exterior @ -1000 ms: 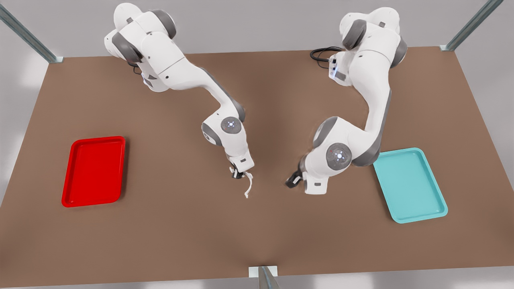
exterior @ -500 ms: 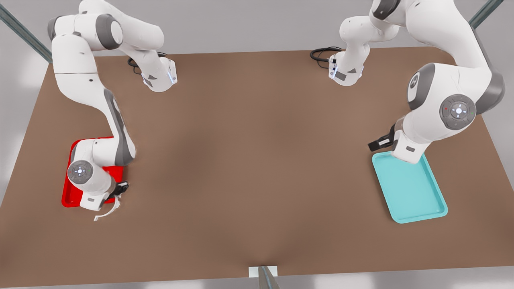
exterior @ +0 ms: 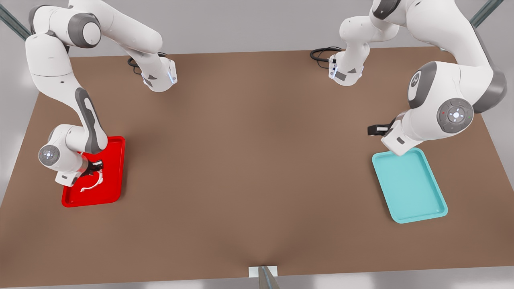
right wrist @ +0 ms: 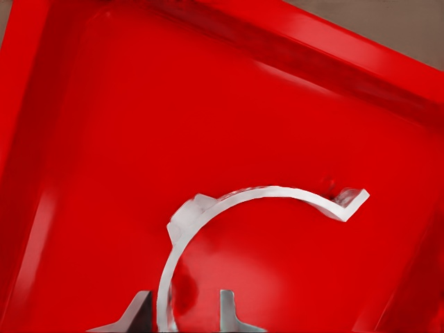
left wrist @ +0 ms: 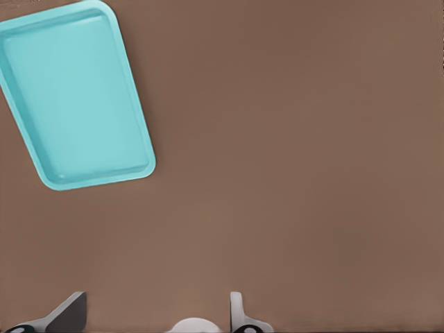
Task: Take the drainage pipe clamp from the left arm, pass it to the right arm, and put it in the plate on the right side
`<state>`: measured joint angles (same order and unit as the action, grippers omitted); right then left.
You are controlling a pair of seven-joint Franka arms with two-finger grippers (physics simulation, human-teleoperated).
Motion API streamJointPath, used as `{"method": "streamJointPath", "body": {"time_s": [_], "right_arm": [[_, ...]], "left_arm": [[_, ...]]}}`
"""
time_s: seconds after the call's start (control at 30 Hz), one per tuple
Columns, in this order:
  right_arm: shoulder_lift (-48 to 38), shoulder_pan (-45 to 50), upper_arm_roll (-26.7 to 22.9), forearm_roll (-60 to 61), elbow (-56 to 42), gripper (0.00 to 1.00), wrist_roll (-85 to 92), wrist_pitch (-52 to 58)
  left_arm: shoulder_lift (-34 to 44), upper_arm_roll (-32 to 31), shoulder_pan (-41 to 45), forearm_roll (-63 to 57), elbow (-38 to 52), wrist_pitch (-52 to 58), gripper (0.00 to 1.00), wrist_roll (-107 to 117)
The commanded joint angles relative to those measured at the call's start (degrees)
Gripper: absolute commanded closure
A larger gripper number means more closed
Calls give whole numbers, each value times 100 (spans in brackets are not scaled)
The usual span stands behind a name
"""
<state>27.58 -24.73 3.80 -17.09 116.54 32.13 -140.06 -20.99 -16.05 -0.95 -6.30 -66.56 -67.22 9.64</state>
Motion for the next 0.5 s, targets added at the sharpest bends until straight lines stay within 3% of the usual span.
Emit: {"method": "streamJointPath", "body": {"time_s": [0.0, 0.07, 0.1, 0.13, 0.2, 0.23, 0.27, 0.33, 0.4, 0.47], "right_arm": [[-16, -5, 7, 232, -8, 0, 1146, -109], [-130, 47, 42, 241, -157, 0, 1111, -22], [-51, 258, 226, 320, -946, 0, 962, 897], [72, 836, 297, 346, -1939, 0, -10, 2478], [55, 2261, 288, 750, -3505, 0, -3396, 5145], [28, 2657, 297, 996, -4568, 0, -4057, 6507], [20, 2869, 288, 1023, -5281, 0, -4372, 7089], [-506, 2834, 393, 1049, -5379, 0, -4602, 7441], [-1764, 2473, 420, 1533, -3886, 0, -4628, 6852], [-1879, 2412, 402, 1542, -3691, 0, -4584, 6702]], "left_arm": [[7, -3, -2, -3, 2, 78, 0, -1649], [-1, -3, -2, -3, 2, 78, 0, -1649], [-1, 6, -2, -3, 2, 78, 0, -1649], [-1, 6, -2, -3, -6, 86, 0, -1649], [-1, 6, -11, -3, 2, 86, 0, -1649], [-1, 6, -11, -3, 2, 86, 0, -1649], [-1, 6, -11, -3, 2, 95, 0, -1649], [16, 14, -28, -3, 2, 121, 0, -1649], [7, 6, -20, -3, 2, 218, 0, -1649], [7, 6, -20, 6, 2, 236, 0, -1649]]}}
